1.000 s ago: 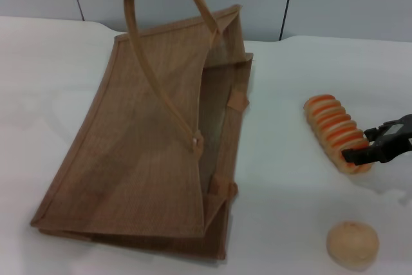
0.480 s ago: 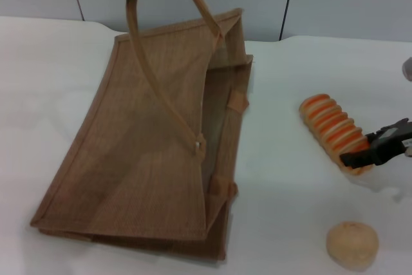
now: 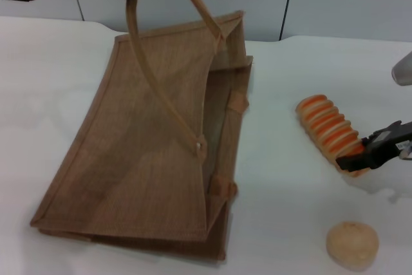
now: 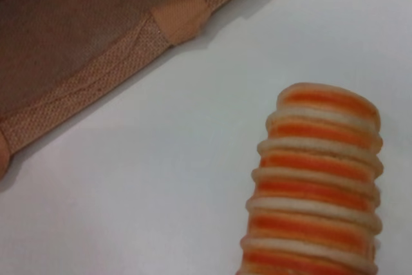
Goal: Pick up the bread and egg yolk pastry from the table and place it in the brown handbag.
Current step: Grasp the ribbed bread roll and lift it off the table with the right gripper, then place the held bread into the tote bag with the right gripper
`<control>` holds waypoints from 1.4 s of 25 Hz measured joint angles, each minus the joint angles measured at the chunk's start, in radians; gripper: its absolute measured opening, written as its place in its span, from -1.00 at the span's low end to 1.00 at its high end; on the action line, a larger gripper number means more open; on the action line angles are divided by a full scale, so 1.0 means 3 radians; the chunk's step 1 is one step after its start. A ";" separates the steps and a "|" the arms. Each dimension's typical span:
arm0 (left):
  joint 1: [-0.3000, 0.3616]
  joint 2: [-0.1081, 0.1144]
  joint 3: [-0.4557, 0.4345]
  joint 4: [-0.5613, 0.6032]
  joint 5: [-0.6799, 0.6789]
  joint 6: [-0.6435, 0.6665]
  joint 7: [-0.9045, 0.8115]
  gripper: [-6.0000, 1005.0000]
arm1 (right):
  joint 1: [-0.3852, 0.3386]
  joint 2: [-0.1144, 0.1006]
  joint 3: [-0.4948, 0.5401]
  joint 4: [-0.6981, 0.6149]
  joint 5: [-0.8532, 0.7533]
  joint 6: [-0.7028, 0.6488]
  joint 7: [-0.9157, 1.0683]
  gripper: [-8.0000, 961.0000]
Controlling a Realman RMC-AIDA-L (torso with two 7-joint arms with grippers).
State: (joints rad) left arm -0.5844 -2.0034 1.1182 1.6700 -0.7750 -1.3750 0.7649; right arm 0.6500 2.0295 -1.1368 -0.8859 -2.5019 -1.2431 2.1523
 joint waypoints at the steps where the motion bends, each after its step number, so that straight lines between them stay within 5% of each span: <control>1: 0.0000 0.0000 0.0000 -0.0013 0.0000 0.0002 0.0003 -0.77 | 0.0000 0.0000 0.0006 -0.0014 -0.0001 0.0006 0.0002 0.38; 24: 0.0000 0.0009 -0.0005 -0.0014 -0.0010 0.0002 0.0007 -0.77 | -0.0014 -0.0009 0.0041 -0.0150 0.0023 0.0035 0.0036 0.04; 35: -0.0035 0.0034 -0.0016 0.0001 -0.0028 0.0052 0.0018 -0.77 | -0.0247 0.0013 0.0302 -0.1106 0.0201 -0.0440 0.0070 -0.15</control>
State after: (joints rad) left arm -0.5949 -1.9933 1.1135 1.6703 -0.7834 -1.3593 0.7701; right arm 0.5758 2.0332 -1.0461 -1.2177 -2.4418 -1.3750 2.1732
